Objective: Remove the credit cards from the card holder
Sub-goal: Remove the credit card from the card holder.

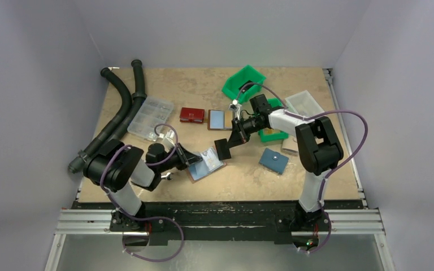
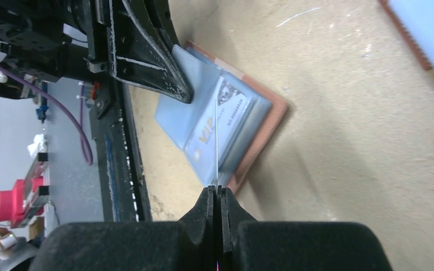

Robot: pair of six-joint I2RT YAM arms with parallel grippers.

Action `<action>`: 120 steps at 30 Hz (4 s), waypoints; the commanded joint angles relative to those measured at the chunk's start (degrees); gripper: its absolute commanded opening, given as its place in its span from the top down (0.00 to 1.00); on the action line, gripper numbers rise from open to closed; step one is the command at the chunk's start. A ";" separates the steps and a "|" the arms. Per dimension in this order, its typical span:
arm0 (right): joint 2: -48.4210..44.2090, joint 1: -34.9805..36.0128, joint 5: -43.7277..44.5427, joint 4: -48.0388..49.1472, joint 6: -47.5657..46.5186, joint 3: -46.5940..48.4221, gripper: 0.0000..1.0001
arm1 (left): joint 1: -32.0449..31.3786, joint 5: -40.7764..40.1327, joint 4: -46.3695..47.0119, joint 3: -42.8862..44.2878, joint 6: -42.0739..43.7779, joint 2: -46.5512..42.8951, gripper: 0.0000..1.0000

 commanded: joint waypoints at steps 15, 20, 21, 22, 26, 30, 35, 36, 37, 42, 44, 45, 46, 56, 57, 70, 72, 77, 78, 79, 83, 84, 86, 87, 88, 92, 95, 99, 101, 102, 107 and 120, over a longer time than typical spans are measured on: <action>-18.20 -5.32 0.80 -19.19 -31.65 5.59 1.00 | 0.93 -31.23 -62.29 12.93 17.26 -35.33 0.14; -22.95 -5.24 0.63 -22.55 -44.36 6.03 1.00 | 1.19 -25.87 -64.22 15.34 18.13 -37.78 0.11; -23.40 -5.23 0.48 -25.56 -49.60 7.12 1.00 | 1.21 -22.84 -62.86 15.64 18.18 -38.02 0.11; -23.58 -5.23 0.51 -28.54 -54.96 8.45 1.00 | 1.22 -19.57 -61.00 15.88 17.89 -38.11 0.11; -25.23 -5.23 2.12 -36.31 -69.24 12.33 1.00 | 1.22 -7.07 -48.20 15.05 10.80 -36.57 0.12; -29.85 -5.23 3.93 -35.02 -77.28 9.61 1.00 | 1.22 -1.42 -32.49 11.55 -6.76 -31.71 0.14; -32.11 -5.19 7.40 -38.04 -83.53 9.54 1.00 | -1.48 2.98 -4.99 8.89 -28.09 -17.89 0.16; -32.31 -5.23 8.16 -38.61 -83.78 10.10 1.00 | -2.86 1.98 0.43 8.59 -31.21 -15.46 0.17; -32.50 -5.21 8.80 -38.88 -83.85 10.48 1.00 | -4.35 0.79 4.33 8.61 -33.99 -13.26 0.17; -34.60 -5.18 8.25 -38.45 -84.67 9.02 1.00 | -10.90 -4.35 14.13 12.21 -44.82 -4.21 0.20; -35.35 -5.21 7.16 -38.72 -86.77 7.39 1.00 | -12.42 -6.38 19.20 13.40 -48.51 -0.83 0.22; -35.64 -5.27 6.62 -38.97 -88.09 6.63 1.00 | -13.26 -7.76 21.69 14.04 -51.00 0.62 0.23; -35.84 -5.21 6.00 -39.14 -89.24 5.77 1.00 | -14.07 -8.49 23.08 14.76 -52.45 2.04 0.24; -35.35 -4.58 5.26 -37.10 -92.94 3.81 1.00 | -21.38 -11.54 31.85 21.05 -60.64 13.32 0.37; -35.25 -4.47 5.78 -36.75 -92.92 3.65 1.00 | -21.61 -11.75 32.30 21.23 -61.07 13.85 0.38; -35.29 -2.00 9.03 -34.88 -94.22 -0.05 1.00 | -21.95 -13.95 34.65 19.22 -63.01 14.87 0.40; -35.25 -1.66 9.92 -34.05 -94.10 -0.93 1.00 | -21.94 -13.94 35.03 19.16 -63.22 14.86 0.40; -35.44 -0.98 12.03 -32.08 -93.79 -3.45 1.00 | -21.90 -14.75 35.02 18.61 -63.08 13.99 0.40; -35.50 -0.91 12.14 -32.00 -93.84 -3.66 1.00 | -21.91 -14.79 35.07 18.57 -63.01 13.96 0.40; -35.62 -0.85 12.11 -32.07 -93.88 -3.77 1.00 | -21.89 -14.85 35.07 18.45 -63.08 13.93 0.40; -36.43 -0.84 11.89 -32.71 -93.99 -3.84 1.00 | -21.82 -15.27 35.11 17.53 -63.15 14.09 0.41; -36.63 -0.86 12.01 -32.59 -93.97 -4.05 1.00 | -21.82 -15.36 35.06 17.36 -63.09 14.06 0.41; -36.85 -0.91 12.13 -31.61 -93.50 -4.73 1.00 | -21.88 -15.17 35.04 17.45 -62.99 13.85 0.41; -36.87 -0.88 12.24 -30.91 -93.00 -5.19 1.00 | -21.84 -15.13 35.03 17.56 -62.96 13.69 0.42; -36.87 -0.84 12.31 -30.06 -92.46 -5.63 1.00 | -21.87 -15.08 35.07 17.68 -62.84 13.48 0.43; -36.72 -0.70 12.54 -27.80 -90.72 -6.51 1.00 | -21.91 -14.91 35.02 17.76 -62.63 13.05 0.46; -36.41 -0.23 13.08 -26.78 -90.36 -6.92 1.00 | -21.91 -14.62 35.05 17.77 -62.54 13.11 0.50; -36.13 0.37 13.64 -25.40 -89.76 -7.85 1.00 | -22.02 -14.44 35.03 17.79 -62.39 12.87 0.57; -36.07 0.60 13.65 -24.95 -89.73 -8.47 1.00 | -22.04 -14.34 35.03 17.95 -62.23 12.71 0.60; -36.09 0.73 13.65 -24.77 -89.74 -8.74 1.00 | -22.04 -14.23 35.05 18.00 -62.13 12.76 0.62; -36.17 1.27 13.79 -24.01 -89.75 -10.07 1.00 | -21.99 -13.84 35.06 18.18 -61.68 12.86 0.76; -36.90 1.80 12.41 -24.54 -90.66 -12.52 0.85 | -21.90 -11.31 35.13 18.83 -57.86 13.13 1.00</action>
